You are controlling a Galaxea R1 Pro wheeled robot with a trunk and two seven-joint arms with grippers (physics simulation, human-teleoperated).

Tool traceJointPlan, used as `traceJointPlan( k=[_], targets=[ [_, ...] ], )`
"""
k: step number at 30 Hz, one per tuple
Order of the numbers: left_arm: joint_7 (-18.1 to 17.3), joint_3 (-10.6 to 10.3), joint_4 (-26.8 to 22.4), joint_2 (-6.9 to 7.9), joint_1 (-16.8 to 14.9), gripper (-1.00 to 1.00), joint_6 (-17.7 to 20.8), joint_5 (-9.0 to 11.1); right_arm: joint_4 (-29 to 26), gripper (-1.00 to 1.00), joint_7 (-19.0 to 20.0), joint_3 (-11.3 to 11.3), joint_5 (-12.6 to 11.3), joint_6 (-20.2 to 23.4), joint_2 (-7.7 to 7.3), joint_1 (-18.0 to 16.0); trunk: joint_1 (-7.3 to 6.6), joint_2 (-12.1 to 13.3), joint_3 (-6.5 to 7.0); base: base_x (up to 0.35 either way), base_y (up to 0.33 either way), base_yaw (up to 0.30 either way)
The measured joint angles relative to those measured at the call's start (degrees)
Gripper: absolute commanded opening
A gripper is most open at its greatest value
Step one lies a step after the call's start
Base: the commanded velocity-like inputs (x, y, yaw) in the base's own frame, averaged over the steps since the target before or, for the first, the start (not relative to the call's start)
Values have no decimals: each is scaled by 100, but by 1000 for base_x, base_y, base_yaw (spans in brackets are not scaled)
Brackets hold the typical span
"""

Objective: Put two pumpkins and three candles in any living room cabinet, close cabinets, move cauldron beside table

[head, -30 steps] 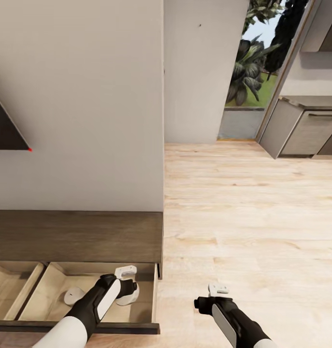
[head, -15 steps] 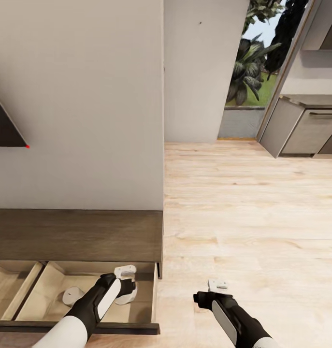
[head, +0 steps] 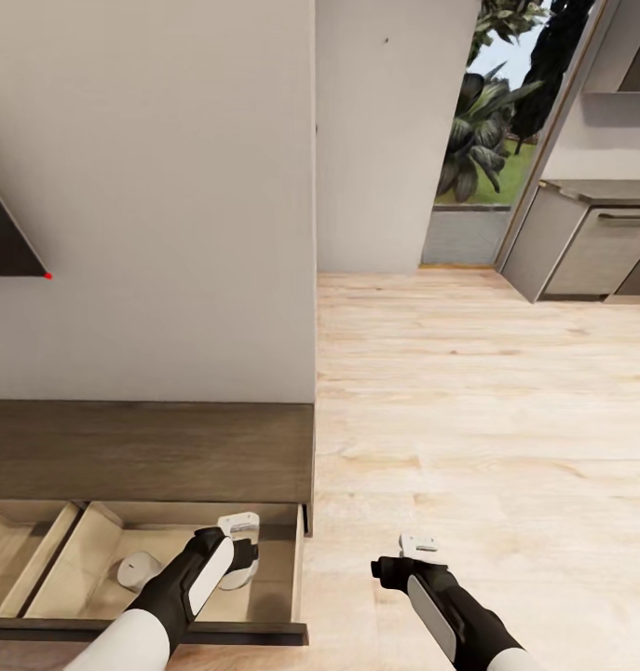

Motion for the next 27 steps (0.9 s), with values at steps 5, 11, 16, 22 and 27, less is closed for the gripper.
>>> traceJointPlan(
  k=[5, 11, 16, 22, 27],
  targets=[
    [0, 2, 0, -3, 0, -100, -2, 0, 6, 100, -8, 0, 0, 0, 4, 3, 110, -201, -90, 0, 0, 0],
    [0, -4, 0, 0, 0, -100, 1, 0, 0, 100, 3, 0, 0, -3, 10, 3, 242, -441, -198, 0, 0, 0],
    [0, -5, 0, 0, 0, -100, 1, 0, 0, 100, 15, 0, 0, -8, -3, 0, 352, -642, -287, 0, 0, 0],
    [0, -5, 0, 0, 0, -100, 3, 0, 0, 100, 25, 0, 0, -9, -4, 2, 483, -883, -395, 0, 0, 0],
    [0, -5, 0, 0, 0, -100, 3, 0, 0, 100, 26, 3, 0, -9, 3, 4, 593, -1083, -485, 0, 0, 0]
  ],
)
